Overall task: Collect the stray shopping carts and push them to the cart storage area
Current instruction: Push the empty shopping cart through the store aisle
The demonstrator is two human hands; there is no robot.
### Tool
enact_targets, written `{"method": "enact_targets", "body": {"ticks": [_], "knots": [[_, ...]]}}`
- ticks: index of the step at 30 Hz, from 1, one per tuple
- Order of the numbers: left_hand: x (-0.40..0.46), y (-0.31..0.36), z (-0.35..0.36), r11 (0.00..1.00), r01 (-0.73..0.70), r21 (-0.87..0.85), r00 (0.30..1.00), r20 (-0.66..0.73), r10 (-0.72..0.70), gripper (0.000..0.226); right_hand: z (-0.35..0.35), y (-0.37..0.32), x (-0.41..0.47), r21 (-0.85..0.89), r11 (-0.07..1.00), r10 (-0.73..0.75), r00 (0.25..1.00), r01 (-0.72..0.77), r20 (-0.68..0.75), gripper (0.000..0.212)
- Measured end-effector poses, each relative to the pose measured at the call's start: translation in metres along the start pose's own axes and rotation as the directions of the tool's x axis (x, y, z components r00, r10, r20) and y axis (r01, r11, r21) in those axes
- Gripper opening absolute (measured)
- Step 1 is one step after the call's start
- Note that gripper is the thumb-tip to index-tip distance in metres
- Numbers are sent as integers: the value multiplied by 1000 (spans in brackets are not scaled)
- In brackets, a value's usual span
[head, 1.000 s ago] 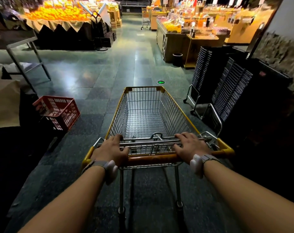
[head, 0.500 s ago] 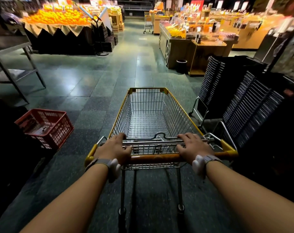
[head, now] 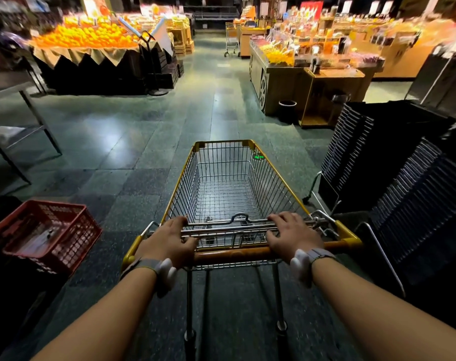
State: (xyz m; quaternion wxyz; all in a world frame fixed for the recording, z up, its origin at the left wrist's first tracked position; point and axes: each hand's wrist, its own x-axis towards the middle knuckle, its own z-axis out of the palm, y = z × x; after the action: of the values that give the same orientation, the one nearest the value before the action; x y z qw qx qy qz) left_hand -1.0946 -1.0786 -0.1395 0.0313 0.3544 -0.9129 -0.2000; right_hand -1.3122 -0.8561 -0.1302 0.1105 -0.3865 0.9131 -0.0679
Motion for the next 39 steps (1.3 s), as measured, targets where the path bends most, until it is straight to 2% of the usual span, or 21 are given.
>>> {"method": "enact_targets", "body": {"ticks": [6,8,13,16,27,33,34,39], "knots": [[123,-14,-18,1000,-14,23,1000,-23,15,68,-16,-12,126,24,1000,-10,1000,10,-11,58],[192,-29,-23,1000,13,13,999,-30,-13,64,-20,-20,194,19,1000,-3,1000,4,-13,58],[279,-30,-35,998,-17,57,999,-33,19,52,-35,-23,280,10,1000,-2,1000,3,-21,57],[360,-40,-45,999,4,48,1000,-26,-2,54,-45,-31,362,19,1000,19,999,-18,-28,55],[561,-37,-65,996,-28,80,999,-15,30,53,-77,-24,555,-7,999,32,999,-32,-35,59],[699,-27,-71,997,-35,74,999,-30,37,51,-103,-10,688,-27,999,23,999,-24,-33,60],[744,-22,-72,996,-39,78,999,-26,41,50,-109,-2,731,-11,999,35,999,-35,-24,59],[821,-16,-80,996,-46,76,999,-24,48,53,-126,3,806,-34,999,25,999,-26,-31,60]]}}
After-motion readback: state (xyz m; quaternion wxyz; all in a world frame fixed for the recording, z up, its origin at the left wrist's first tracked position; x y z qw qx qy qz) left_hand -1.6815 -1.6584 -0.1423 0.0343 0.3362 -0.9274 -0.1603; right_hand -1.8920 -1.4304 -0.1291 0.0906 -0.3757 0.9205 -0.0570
